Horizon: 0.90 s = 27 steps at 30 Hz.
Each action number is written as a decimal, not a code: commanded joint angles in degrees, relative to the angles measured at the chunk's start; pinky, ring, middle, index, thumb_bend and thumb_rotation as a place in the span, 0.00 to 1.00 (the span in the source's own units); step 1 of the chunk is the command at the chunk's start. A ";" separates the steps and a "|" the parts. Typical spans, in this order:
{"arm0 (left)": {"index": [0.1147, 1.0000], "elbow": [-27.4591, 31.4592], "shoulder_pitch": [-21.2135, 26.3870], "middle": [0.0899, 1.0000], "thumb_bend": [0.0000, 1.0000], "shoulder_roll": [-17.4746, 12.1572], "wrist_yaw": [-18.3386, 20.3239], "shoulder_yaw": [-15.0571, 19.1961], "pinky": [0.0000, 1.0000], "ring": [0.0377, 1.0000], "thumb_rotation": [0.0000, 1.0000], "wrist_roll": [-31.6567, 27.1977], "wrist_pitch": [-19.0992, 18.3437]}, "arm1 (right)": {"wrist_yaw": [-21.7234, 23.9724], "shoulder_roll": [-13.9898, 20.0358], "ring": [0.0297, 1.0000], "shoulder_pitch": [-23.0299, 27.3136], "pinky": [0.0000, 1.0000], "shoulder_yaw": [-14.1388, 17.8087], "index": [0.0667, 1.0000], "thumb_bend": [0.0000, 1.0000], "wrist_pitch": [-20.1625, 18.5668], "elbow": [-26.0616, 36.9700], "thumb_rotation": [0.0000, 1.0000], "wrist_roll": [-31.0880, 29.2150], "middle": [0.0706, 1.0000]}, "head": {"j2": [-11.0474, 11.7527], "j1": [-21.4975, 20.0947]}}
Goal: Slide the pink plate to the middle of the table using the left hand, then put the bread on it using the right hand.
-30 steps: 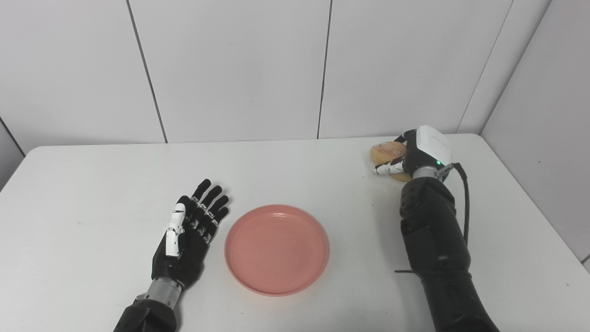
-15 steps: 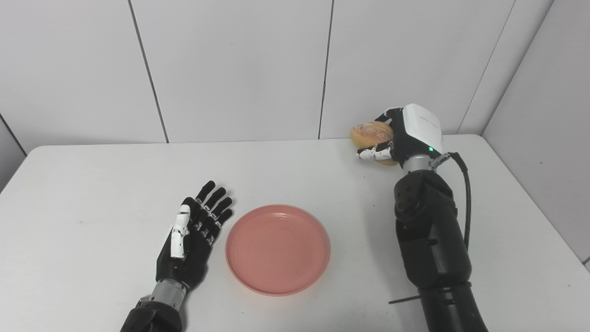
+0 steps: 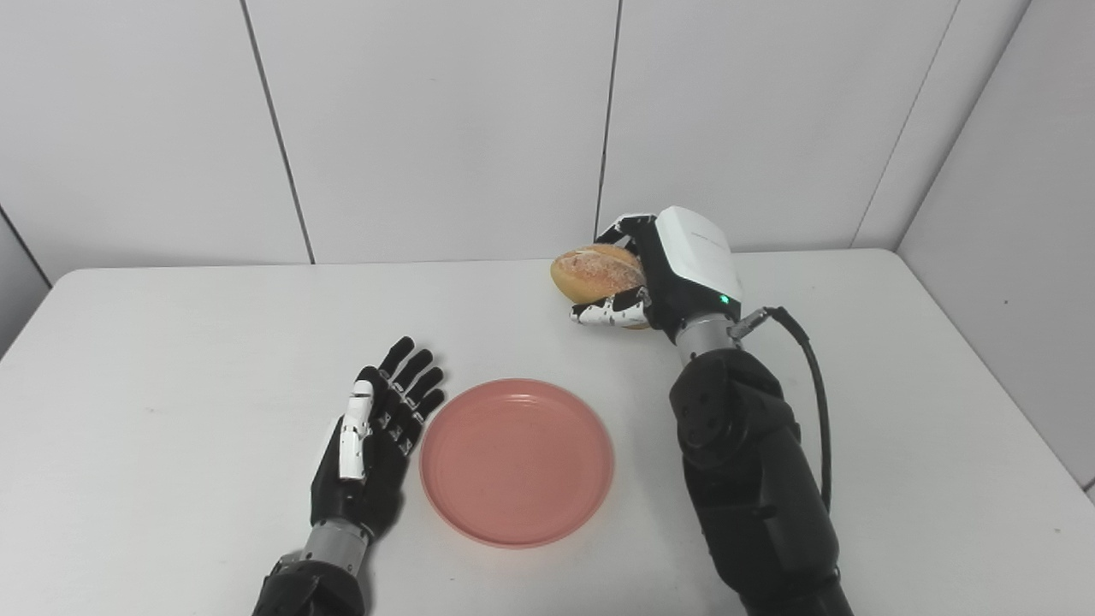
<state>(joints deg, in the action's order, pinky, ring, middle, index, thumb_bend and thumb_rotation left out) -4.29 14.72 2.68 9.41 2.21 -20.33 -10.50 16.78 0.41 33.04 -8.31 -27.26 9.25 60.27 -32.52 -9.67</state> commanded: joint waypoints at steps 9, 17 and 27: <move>0.87 1.10 -1.46 0.90 0.37 2.48 -3.80 -1.75 0.92 0.89 1.00 4.48 -1.04 | -2.96 -1.03 0.24 -2.03 0.19 -6.98 0.46 0.53 1.98 2.92 0.00 -2.47 0.41 | -1.41 4.93; 0.87 2.09 -1.51 0.89 0.38 3.87 -5.45 -2.20 0.91 0.88 1.00 5.72 -1.80 | -3.14 -0.40 0.29 -4.60 0.22 -10.27 0.50 0.52 1.90 3.35 0.00 -3.08 0.37 | -2.42 8.28; 0.86 2.26 -1.62 0.88 0.37 4.84 -7.18 -3.13 0.89 0.87 1.00 9.51 0.63 | -1.14 -0.53 0.30 -7.62 0.22 -12.27 0.49 0.52 0.86 3.57 0.00 -1.96 0.36 | -3.44 10.51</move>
<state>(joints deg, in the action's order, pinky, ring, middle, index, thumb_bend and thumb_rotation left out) -2.47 13.93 6.74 2.78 -0.36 -11.80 -10.13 16.13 0.02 24.46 -20.20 -27.16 10.69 57.53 -35.86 0.53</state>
